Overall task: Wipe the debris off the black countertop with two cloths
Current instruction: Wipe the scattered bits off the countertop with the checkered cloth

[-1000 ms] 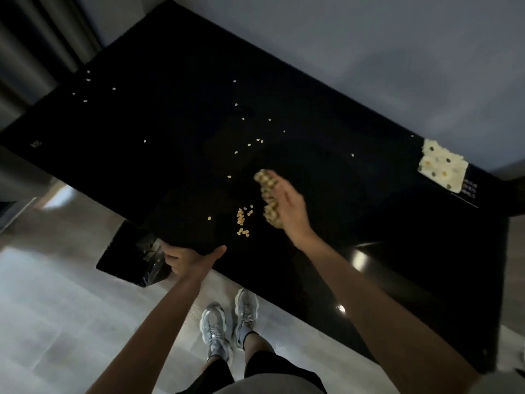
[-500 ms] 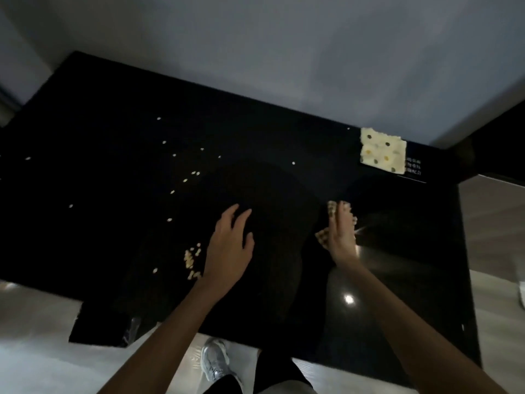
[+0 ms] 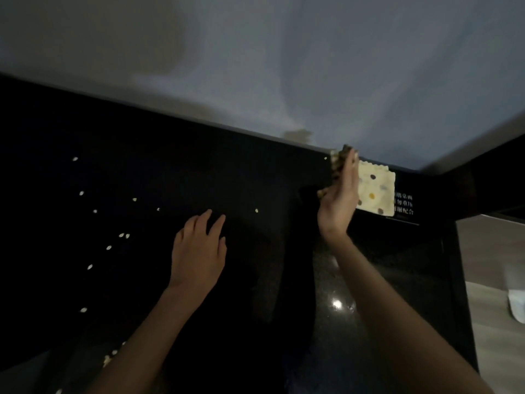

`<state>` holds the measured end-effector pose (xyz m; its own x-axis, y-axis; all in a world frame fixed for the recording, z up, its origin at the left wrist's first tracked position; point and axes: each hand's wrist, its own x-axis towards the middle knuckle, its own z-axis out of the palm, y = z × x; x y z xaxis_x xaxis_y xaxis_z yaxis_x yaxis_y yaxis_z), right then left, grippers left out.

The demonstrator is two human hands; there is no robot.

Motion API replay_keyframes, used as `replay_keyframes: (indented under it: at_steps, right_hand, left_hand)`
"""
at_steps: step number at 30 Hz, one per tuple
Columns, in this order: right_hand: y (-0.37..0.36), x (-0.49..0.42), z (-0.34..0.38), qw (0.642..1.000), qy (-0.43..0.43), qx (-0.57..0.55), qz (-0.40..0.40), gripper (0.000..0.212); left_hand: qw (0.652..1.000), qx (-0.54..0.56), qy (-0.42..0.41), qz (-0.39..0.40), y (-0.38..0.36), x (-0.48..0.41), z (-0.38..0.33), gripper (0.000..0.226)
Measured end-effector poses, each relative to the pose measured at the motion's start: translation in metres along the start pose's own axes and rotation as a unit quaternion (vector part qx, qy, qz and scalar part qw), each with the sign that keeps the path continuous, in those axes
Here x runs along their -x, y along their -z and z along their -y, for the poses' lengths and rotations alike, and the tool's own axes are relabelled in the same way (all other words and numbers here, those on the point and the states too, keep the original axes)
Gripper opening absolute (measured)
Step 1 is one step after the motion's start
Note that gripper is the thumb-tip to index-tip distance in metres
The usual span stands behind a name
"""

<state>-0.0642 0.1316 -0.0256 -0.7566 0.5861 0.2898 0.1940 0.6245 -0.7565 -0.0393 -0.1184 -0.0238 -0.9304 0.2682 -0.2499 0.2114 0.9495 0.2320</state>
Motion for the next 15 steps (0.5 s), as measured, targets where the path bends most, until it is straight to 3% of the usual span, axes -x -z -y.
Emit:
replay_keyframes:
  at_steps: [2,5,9,12,15]
  right_hand:
    - [-0.004,-0.035,-0.017,0.999,-0.026,0.031,0.03,0.087]
    - [-0.019,-0.072,-0.046,0.975,-0.063,0.135,0.167,0.09]
    - [-0.045,-0.087,-0.054,0.937,-0.02,0.242,0.252,0.083]
    - [-0.059,-0.074,-0.041,0.928,0.038,0.235,0.285,0.085]
    - [-0.062,-0.039,-0.029,0.942,0.103,0.151,0.283,0.077]
  left_hand:
    - [1.0,-0.014,-0.003,0.0,0.0,-0.006,0.002,0.05]
    - [1.0,-0.025,0.002,-0.011,-0.001,-0.01,0.005,0.049]
    - [0.999,-0.037,-0.004,-0.026,-0.004,-0.01,0.009,0.051]
    - [0.999,-0.03,-0.002,-0.031,-0.005,-0.01,0.013,0.052]
    - [0.999,-0.023,-0.005,-0.025,-0.005,-0.009,0.016,0.055]
